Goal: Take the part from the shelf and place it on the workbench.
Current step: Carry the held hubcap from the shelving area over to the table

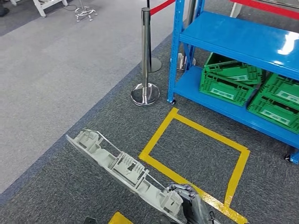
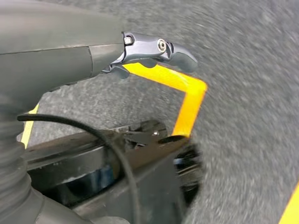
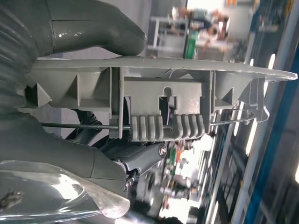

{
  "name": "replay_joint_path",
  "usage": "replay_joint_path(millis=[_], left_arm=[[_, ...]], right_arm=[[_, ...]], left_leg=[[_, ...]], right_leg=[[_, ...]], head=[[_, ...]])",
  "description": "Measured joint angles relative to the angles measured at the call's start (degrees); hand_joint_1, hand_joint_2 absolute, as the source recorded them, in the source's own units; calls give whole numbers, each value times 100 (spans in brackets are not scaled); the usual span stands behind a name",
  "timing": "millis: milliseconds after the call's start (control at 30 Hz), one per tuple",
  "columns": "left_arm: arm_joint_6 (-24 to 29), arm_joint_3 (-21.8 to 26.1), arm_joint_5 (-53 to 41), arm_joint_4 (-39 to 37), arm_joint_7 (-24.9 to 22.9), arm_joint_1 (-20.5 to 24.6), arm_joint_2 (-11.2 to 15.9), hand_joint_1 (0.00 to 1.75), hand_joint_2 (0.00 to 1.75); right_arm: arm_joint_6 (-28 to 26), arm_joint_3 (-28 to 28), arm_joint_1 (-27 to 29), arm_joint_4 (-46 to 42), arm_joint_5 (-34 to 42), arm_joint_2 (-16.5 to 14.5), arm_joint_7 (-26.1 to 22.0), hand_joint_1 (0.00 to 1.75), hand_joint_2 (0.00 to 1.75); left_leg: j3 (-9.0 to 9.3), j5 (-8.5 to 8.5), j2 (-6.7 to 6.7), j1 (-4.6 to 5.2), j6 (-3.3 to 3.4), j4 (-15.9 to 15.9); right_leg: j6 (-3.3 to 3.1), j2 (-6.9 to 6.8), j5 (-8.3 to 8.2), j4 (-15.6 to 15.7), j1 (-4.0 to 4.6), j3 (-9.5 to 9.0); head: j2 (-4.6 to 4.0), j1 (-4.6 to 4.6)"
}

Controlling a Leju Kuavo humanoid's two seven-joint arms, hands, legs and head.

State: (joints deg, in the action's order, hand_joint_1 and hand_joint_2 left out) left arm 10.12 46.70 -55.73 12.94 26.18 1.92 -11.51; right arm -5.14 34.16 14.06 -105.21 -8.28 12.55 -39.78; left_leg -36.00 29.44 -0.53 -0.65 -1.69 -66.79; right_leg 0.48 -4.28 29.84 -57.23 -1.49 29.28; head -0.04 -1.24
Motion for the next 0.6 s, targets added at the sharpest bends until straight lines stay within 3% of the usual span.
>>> replay_joint_path(millis=[67, 100, 200, 267, 333, 367, 400, 433, 500, 533, 600], left_arm=[[11, 39, -11, 0, -39, 10, -27, 0, 175], [-20, 51, -28, 0, -49, 9, -26, 0, 175], [-109, 70, -81, 0, -99, -44, 17, 0, 175], [-96, 67, -217, 0, -261, -65, 49, 0, 175], [-41, 24, -491, -1, -488, -60, 69, 0, 175], [-7, -20, -644, -1, -603, -60, 75, 0, 175], [28, -65, -772, -2, -710, -69, 79, 0, 175], [72, -108, -869, -3, -821, -81, 82, 0, 175], [179, -167, -949, -4, -991, -108, 84, 0, 175], [230, -183, -943, -4, -1034, -115, 82, 0, 175], [315, -199, -910, -4, -1045, -120, 75, 0, 175]], right_arm=[[31, 9, -31, 2, -9, -1, -1, 175, 175], [51, 20, -43, 5, -18, -3, -1, 175, 175], [155, 54, -103, 21, -73, -16, 2, 175, 175], [288, 76, -163, 36, -101, -27, 0, 175, 175], [441, 90, -212, 69, -107, -51, -2, 175, 175], [515, 93, -226, 94, -107, -70, -1, 175, 175], [577, 97, -233, 119, -111, -88, 0, 175, 175], [627, 101, -236, 144, -119, -107, 1, 175, 175], [679, 105, -242, 185, -132, -142, 2, 175, 175], [688, 106, -250, 202, -133, -152, 2, 175, 175], [692, 104, -266, 225, -122, -167, -2, 175, 175]], left_leg=[[334, -204, -206, 42, 53, 659], [393, -220, -269, 65, 92, 810], [361, -225, -169, 85, 223, 869], [365, -271, -71, 68, 314, 914], [347, -302, 42, 76, 379, 924], [334, -311, 110, 89, 396, 922], [328, -315, 183, 104, 404, 920], [326, -318, 260, 115, 408, 915], [325, -317, 420, 123, 404, 885], [313, -311, 494, 131, 393, 858], [255, -309, 628, 130, 349, 799]], right_leg=[[58, -108, 14, -11, 26, -9], [94, -159, 18, -13, 41, -8], [200, -255, 36, -6, 42, -9], [235, -26, 236, -253, 24, 111], [224, 288, 606, -962, 24, 457], [216, 362, 745, -1346, 30, 647], [208, 398, 779, -1583, 35, 773], [198, 416, 703, -1610, 39, 804], [168, 500, 299, -1040, 37, 557], [155, 625, 141, -665, 29, 389], [151, 828, 23, -177, 14, 159]], head=[[0, -3], [0, 3], [0, 20], [0, 44], [0, 78], [0, 86], [0, 86], [0, 85], [0, 86], [0, 86], [0, 83]])
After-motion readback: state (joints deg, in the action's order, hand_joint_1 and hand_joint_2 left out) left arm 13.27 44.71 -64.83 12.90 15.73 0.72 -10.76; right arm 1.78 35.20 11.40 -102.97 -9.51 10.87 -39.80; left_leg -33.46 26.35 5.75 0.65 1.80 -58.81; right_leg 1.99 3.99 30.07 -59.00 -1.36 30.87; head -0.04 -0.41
